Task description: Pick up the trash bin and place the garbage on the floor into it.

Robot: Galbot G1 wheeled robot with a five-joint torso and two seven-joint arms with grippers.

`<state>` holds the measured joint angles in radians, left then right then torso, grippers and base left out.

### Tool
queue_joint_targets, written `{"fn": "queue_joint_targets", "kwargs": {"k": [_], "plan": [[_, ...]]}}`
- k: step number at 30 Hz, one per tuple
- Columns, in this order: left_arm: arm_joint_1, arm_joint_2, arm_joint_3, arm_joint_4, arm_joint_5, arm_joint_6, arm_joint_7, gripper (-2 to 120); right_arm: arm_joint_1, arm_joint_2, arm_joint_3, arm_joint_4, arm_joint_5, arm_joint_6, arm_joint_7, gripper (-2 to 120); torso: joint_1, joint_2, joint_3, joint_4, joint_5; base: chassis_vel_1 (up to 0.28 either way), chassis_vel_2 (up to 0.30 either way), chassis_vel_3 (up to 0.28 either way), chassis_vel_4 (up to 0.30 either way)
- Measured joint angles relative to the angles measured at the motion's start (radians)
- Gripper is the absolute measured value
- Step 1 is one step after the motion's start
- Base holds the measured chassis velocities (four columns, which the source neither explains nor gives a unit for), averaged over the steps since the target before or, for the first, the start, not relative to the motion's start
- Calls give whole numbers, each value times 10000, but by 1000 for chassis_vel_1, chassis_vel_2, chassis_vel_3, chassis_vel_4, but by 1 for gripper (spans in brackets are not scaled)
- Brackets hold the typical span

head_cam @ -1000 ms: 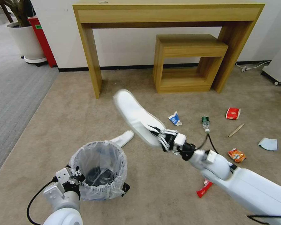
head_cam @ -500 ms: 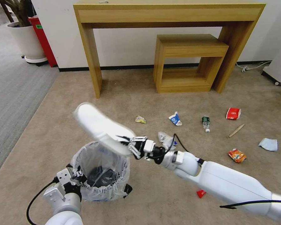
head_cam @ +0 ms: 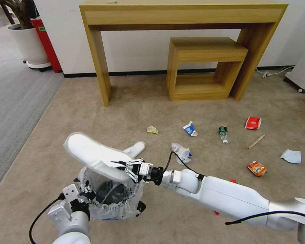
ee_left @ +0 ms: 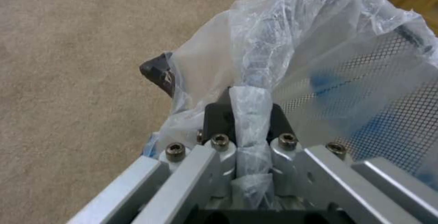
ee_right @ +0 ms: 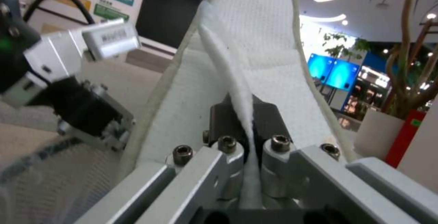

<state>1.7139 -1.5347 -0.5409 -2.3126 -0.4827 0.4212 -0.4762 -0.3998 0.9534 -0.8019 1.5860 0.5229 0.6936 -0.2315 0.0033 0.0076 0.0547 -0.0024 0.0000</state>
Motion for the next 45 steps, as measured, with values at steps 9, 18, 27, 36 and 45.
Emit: {"fn": "queue_joint_targets", "kwargs": {"k": [9,18,27,36,45], "plan": [[260,-139,209,-153,296,-55,95,3,493,910,-990,-1148,-313,142,100,4,0,0,0,-1,-1,0,0,0,0],[392,-155,203,-298,341,-78,121,3,417,1090,-1263,-1459,-542,120,98,32,0,0,0,-2,0,0,0,0,0],[493,-155,157,-376,333,-141,143,3,366,1439,-1349,-1788,-687,143,96,65,-1,0,0,-1,-1,0,0,0,0],[209,-39,-93,48,243,-224,155,3,207,958,-54,-924,-192,-370,960,80,-1,0,0,-1,1,0,0,0,0],[-120,46,-183,419,125,-226,133,3,-915,-386,1762,603,669,-1624,3117,100,-1,0,0,0,2,0,0,0,0]]}}
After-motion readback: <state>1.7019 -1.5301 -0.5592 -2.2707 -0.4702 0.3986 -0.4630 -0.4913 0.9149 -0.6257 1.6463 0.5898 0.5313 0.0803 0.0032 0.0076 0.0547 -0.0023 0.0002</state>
